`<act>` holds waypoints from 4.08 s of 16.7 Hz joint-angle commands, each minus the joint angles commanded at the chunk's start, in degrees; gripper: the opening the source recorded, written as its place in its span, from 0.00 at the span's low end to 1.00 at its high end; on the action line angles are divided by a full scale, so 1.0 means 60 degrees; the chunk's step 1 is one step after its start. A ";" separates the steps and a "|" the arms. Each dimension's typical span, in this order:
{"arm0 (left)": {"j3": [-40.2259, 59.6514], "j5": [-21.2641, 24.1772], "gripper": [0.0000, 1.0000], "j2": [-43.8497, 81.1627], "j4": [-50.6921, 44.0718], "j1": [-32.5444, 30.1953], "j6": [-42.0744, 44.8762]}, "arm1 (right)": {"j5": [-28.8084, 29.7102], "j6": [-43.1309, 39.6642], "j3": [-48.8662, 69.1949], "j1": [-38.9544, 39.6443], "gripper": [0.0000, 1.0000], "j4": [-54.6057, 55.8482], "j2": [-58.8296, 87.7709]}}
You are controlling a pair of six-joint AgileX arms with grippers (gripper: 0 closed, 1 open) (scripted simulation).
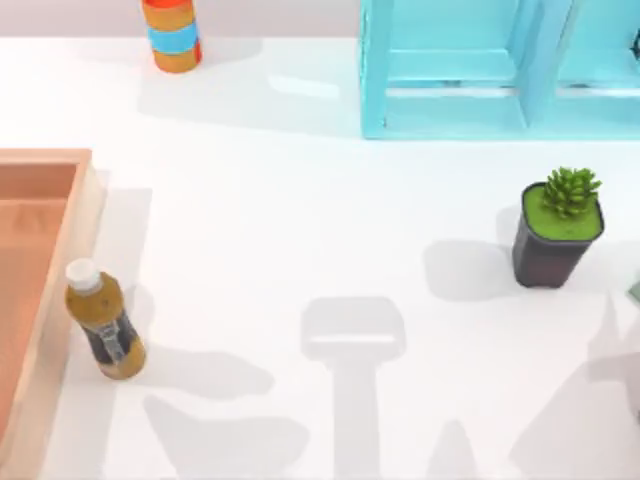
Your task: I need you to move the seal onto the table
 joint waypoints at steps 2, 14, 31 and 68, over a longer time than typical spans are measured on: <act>0.1245 -0.0001 1.00 0.1782 -0.1278 0.0348 0.0369 | 0.0000 0.0000 0.0000 0.0000 1.00 0.0000 0.0000; 0.5455 -0.0022 1.00 0.6932 -0.5121 0.1453 0.1551 | 0.0000 0.0000 0.0000 0.0000 1.00 0.0000 0.0000; 0.2887 -0.0020 1.00 0.8145 -0.1354 0.1496 0.1615 | 0.0000 0.0000 0.0000 0.0000 1.00 0.0000 0.0000; 0.4927 0.0128 0.00 0.6659 -0.3064 -0.0500 -0.0484 | 0.0000 0.0000 0.0000 0.0000 1.00 0.0000 0.0000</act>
